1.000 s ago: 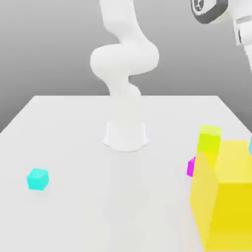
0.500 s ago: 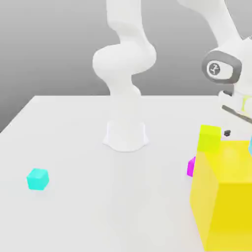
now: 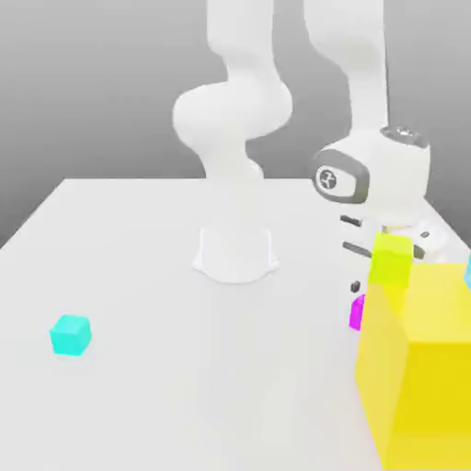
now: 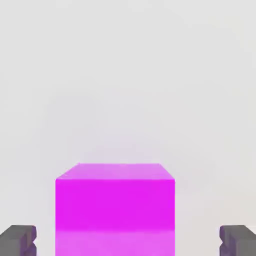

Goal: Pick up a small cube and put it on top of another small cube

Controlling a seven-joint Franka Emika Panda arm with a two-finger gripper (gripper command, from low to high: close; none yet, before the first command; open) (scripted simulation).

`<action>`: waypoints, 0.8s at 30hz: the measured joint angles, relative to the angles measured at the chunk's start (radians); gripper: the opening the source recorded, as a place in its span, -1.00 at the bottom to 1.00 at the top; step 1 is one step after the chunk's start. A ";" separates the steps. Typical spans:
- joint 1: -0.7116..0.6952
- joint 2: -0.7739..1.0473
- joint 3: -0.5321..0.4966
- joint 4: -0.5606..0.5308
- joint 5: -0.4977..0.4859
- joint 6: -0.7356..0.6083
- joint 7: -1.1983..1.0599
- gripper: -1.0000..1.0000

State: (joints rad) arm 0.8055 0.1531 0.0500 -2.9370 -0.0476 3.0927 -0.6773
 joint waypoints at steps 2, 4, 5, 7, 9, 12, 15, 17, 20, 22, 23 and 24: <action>0.039 0.053 -0.037 0.006 -0.004 0.045 0.007 -1.00; 0.039 0.053 -0.037 0.006 -0.004 0.045 0.008 -1.00; 0.039 0.053 -0.037 0.006 -0.005 0.044 0.008 -1.00; 0.039 0.053 -0.037 0.006 -0.005 0.042 0.008 -1.00; 0.043 0.058 -0.042 0.007 -0.005 0.047 0.008 -1.00; 0.008 -0.008 -0.003 -0.001 0.020 -0.008 -0.015 -1.00; -0.006 -0.090 0.023 -0.013 0.061 -0.078 -0.045 -1.00; -0.005 -0.145 0.029 -0.023 0.077 -0.124 -0.054 -1.00; -0.003 -0.228 0.030 -0.040 0.081 -0.191 -0.052 -1.00; -0.009 -0.249 0.047 -0.030 0.058 -0.257 0.011 -1.00; -0.014 -0.256 0.052 -0.015 0.049 -0.297 0.047 -1.00; -0.018 -0.263 0.057 0.002 0.042 -0.338 0.081 -1.00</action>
State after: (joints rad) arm 0.7873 -0.1100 0.1075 -2.9349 -0.0054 2.7545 -0.5960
